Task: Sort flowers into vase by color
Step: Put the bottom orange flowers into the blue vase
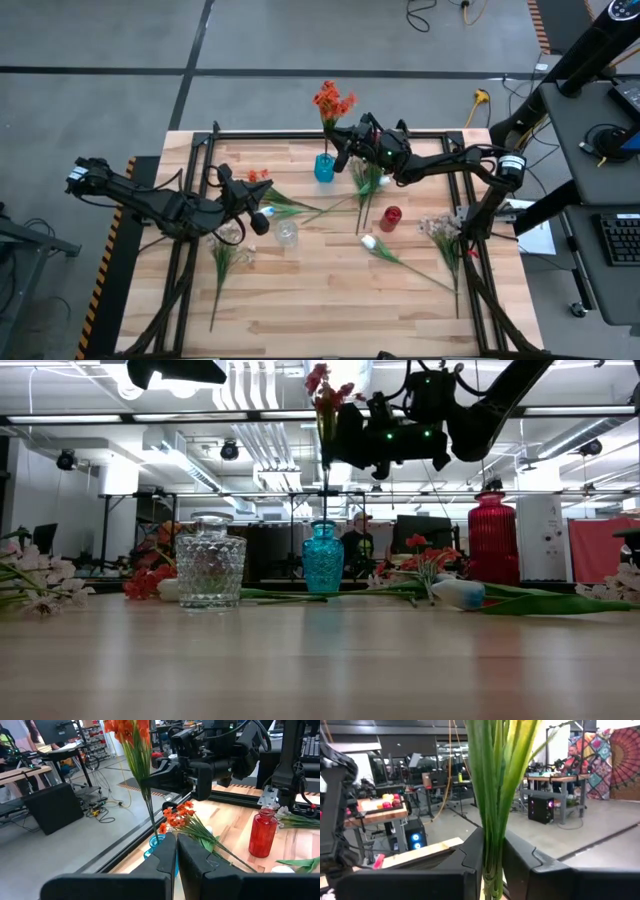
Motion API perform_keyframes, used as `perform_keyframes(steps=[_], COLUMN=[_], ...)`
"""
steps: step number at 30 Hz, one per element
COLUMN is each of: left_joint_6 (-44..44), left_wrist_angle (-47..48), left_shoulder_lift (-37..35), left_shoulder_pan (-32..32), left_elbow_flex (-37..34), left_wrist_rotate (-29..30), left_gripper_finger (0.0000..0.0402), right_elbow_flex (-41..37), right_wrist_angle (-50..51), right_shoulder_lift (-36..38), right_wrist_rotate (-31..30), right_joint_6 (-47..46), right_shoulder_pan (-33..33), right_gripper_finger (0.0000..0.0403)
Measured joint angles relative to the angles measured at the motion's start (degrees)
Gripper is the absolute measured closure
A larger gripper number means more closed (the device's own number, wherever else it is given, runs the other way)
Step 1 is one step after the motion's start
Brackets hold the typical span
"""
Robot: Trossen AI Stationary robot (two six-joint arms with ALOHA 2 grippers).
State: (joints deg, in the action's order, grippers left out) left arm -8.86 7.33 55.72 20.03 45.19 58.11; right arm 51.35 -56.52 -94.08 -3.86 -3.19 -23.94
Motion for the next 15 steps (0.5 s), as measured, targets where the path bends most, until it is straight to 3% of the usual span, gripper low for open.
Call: perform_keyframes(steps=[15], left_joint_6=[-0.6], left_wrist_angle=[0.0], left_shoulder_lift=[0.0], left_shoulder_pan=[0.0], left_elbow_flex=[0.0], left_wrist_rotate=[0.0], left_gripper_finger=[0.0402], right_elbow_flex=[0.0], right_wrist_angle=[15.4], right_shoulder_lift=[3.8], right_wrist_rotate=[-0.7], right_joint_6=[-1.5], right_shoulder_pan=[0.0], right_gripper_finger=[0.0248])
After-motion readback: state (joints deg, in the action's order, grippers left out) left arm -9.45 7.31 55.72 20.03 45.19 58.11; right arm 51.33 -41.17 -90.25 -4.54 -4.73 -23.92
